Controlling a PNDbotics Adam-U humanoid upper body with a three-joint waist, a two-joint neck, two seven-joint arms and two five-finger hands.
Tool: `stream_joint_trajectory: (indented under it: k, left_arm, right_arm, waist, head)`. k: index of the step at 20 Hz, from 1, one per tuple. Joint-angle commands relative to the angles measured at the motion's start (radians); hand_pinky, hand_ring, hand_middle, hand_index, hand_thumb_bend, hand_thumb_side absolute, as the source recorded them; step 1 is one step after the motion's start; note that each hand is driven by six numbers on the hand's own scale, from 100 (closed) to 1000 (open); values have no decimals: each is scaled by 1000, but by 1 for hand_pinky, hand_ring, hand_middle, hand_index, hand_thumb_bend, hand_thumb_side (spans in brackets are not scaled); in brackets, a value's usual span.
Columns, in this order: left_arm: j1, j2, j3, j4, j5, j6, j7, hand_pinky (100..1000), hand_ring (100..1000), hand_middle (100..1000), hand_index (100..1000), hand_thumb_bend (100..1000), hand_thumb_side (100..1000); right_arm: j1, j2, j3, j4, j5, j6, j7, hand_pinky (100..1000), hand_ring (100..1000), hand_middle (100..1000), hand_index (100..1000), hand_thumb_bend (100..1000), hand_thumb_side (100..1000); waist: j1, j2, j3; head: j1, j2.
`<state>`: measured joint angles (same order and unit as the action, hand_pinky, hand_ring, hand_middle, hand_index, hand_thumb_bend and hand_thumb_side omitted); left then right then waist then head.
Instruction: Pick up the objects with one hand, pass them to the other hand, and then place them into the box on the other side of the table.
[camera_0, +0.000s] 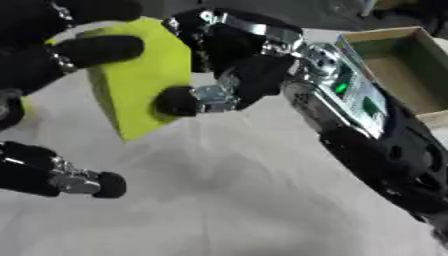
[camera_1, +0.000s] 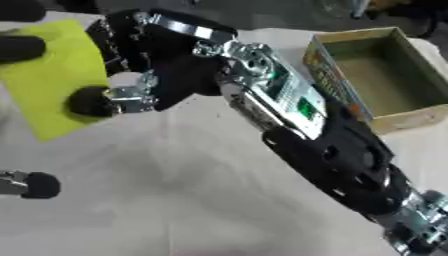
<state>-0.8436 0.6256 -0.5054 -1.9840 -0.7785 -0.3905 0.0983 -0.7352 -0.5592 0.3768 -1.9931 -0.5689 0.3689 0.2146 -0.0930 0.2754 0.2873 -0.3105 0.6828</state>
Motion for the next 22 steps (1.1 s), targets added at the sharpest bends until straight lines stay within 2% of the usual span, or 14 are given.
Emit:
stream_joint_trajectory:
  k: [1,4,9,14,17,19,22]
  left_arm:
    - [-5,25,26,-16,-10,-2,33,758,825,843,893,1000,387]
    - [2,34,40,-16,-19,8,87,739,795,826,888,975,331]
    - [31,66,64,-16,-19,21,179,705,776,802,870,879,256]
    - [81,115,109,-16,-24,54,294,689,759,785,847,798,298]
    - [135,155,139,-16,-16,87,330,671,740,768,831,739,332]
    - [172,173,161,-16,-4,114,348,624,703,740,818,719,343]
    - [221,191,197,-16,-2,146,363,617,699,741,802,705,341]
  right_arm:
    - [-3,-33,-26,-7,-8,-2,-16,894,806,412,440,336,176]
    - [9,-47,-37,-7,-9,-5,-27,894,806,412,440,337,176]
    - [37,-90,-63,-7,3,-9,-50,895,805,413,442,343,175]
    - [71,-147,-112,-7,17,-16,-98,894,801,421,451,365,175]
    - [85,-181,-164,-7,39,-20,-140,894,799,424,456,365,179]
    - [90,-201,-199,-7,52,-26,-173,896,797,425,456,363,176]
    - [91,-225,-242,8,64,-22,-227,904,795,427,459,363,167]
  waist:
    - [-3,-4,0]
    - [-2,-5,0]
    - [-2,-5,1]
    - [-1,-4,2]
    - [0,-3,-1]
    - [0,-3,-2]
    - [0,-4,-4]
  head:
    - [-4,-16]
    - [-4,-17]
    - [-9,-19]
    - [-21,-18]
    - [-59,-12]
    - [-89,-8]
    - [-125,-2]
